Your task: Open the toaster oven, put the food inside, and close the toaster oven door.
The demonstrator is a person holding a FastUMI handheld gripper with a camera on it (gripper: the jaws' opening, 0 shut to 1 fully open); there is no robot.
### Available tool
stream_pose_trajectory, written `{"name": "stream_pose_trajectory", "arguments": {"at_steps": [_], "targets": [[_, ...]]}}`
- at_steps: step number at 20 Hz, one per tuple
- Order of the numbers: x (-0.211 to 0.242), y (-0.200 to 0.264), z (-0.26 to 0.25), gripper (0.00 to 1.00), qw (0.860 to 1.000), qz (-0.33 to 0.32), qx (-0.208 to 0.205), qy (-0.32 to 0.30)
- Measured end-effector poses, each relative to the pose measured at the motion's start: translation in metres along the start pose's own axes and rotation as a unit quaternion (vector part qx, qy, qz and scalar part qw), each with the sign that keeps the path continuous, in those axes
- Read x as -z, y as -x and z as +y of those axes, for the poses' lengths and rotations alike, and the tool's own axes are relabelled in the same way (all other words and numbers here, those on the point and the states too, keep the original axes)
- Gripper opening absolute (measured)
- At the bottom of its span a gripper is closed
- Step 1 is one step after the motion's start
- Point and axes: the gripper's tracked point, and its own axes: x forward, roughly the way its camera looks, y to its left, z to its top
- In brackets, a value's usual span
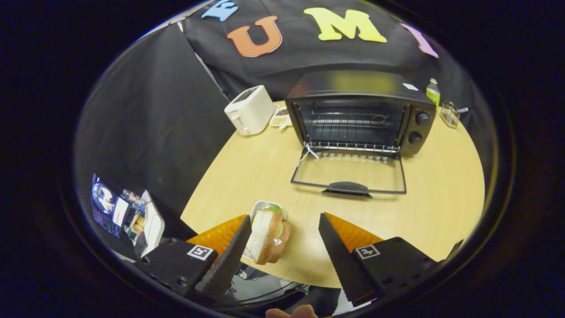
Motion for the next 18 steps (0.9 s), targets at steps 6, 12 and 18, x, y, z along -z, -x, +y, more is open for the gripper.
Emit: {"name": "stream_pose_trajectory", "arguments": {"at_steps": [6,12,18], "targets": [[0.038,-0.033,0.01,1.0,0.993,0.091,-0.042,-0.056],[0.057,-0.065,0.016,1.0,0.96,0.186,-0.087,-0.188],[0.056,-0.072,0.027,0.6,0.932,0.235,-0.11,-0.253]]}}
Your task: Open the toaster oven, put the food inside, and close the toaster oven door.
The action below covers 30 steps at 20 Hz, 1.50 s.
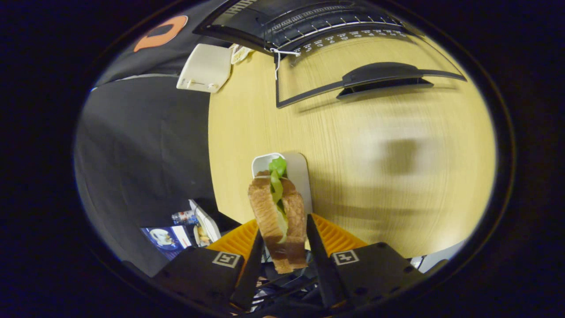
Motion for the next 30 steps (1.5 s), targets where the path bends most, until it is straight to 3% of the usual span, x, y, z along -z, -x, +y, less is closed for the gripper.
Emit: {"name": "stream_pose_trajectory", "arguments": {"at_steps": [1,2,5,10,14,18,24,30], "targets": [[0.002,-0.001,0.003,0.49,1.0,0.001,0.006,0.009],[0.001,-0.001,0.004,0.46,1.0,0.0,0.016,0.023],[0.002,0.006,0.017,0.4,0.999,-0.009,0.03,0.039],[-0.001,0.028,0.044,0.4,0.998,-0.045,0.024,0.034],[0.004,0.05,0.073,0.4,0.997,-0.068,0.003,0.036],[-0.001,0.078,0.105,0.39,0.992,-0.1,-0.067,0.026],[-0.057,0.13,0.109,0.39,0.967,-0.206,-0.153,-0.002],[-0.139,0.145,0.067,0.39,0.93,-0.292,-0.197,-0.108]]}}
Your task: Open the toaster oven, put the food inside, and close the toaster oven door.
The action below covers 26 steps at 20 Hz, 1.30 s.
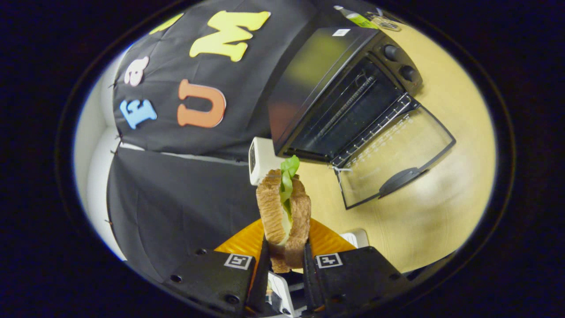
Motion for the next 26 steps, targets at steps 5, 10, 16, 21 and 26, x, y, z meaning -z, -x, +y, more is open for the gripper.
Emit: {"name": "stream_pose_trajectory", "arguments": {"at_steps": [5,10,16,21,26], "targets": [[-0.067,-0.024,-0.045,0.39,0.995,-0.063,-0.011,-0.075],[-0.11,-0.054,-0.073,0.39,0.987,-0.111,-0.03,-0.115],[-0.141,-0.093,-0.068,0.39,0.967,-0.176,-0.08,-0.167],[-0.15,-0.119,-0.073,0.41,0.964,-0.216,-0.049,-0.149],[-0.152,-0.119,-0.088,0.52,0.962,-0.228,0.001,-0.147]]}}
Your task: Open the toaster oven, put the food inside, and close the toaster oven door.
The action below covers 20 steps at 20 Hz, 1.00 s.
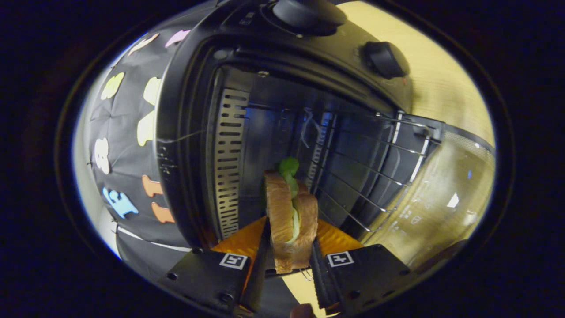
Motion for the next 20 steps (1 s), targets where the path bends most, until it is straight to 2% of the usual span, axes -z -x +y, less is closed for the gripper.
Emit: {"name": "stream_pose_trajectory", "arguments": {"at_steps": [3,6,9,12,17,20], "targets": [[0.008,0.003,-0.005,0.6,0.999,0.012,0.03,0.017],[0.024,0.018,-0.009,0.66,0.996,0.053,0.051,0.044],[0.04,0.034,-0.008,0.85,0.989,0.086,0.075,0.092],[0.051,0.044,-0.011,0.96,0.979,0.099,0.099,0.15],[0.069,0.083,-0.003,1.0,0.971,0.114,0.103,0.185],[0.075,0.11,-0.005,1.0,0.957,0.124,0.109,0.237]]}}
